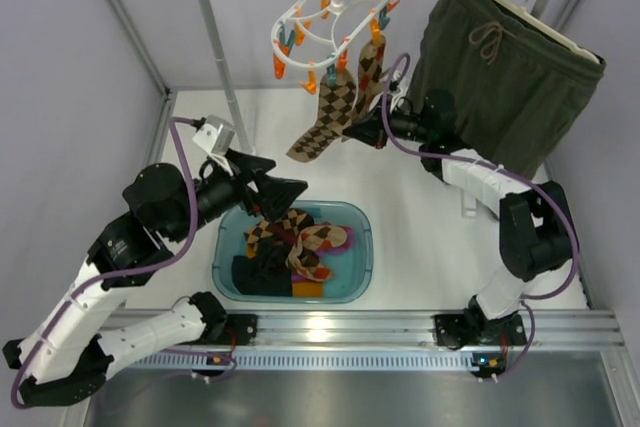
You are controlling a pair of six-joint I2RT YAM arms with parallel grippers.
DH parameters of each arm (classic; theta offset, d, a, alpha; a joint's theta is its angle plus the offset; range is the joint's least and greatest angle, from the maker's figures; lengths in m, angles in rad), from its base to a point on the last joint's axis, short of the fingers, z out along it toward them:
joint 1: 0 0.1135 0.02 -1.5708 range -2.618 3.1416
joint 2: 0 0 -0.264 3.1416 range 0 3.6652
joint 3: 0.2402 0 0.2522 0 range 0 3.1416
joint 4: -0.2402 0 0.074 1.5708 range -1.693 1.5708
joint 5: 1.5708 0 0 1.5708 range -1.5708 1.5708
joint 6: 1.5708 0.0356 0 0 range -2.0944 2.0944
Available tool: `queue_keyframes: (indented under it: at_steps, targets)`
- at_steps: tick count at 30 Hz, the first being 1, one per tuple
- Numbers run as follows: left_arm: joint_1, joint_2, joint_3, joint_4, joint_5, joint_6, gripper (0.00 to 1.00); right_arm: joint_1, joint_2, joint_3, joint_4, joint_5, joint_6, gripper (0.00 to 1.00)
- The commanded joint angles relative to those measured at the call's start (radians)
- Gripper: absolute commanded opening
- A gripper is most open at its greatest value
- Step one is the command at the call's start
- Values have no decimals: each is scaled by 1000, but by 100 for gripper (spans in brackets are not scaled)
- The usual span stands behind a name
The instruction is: Remove the socks clipped to the hanger
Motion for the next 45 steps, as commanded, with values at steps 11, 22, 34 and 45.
queue_keyframes:
  at_steps: [11, 22, 34, 45]
  targets:
    - [1, 279, 485, -21, -277, 109, 98, 327, -347, -234, 82, 509, -167, 0]
    - [-185, 482, 593, -31, -663, 192, 98, 680, -330, -245, 67, 1201, -339, 0]
    - [-318, 688, 740, -30, -1126, 356, 99, 871, -103, -38, 85, 1430, -486, 0]
    - [-194, 758, 777, -35, -1106, 415, 95, 886, -32, 66, 65, 1415, -551, 0]
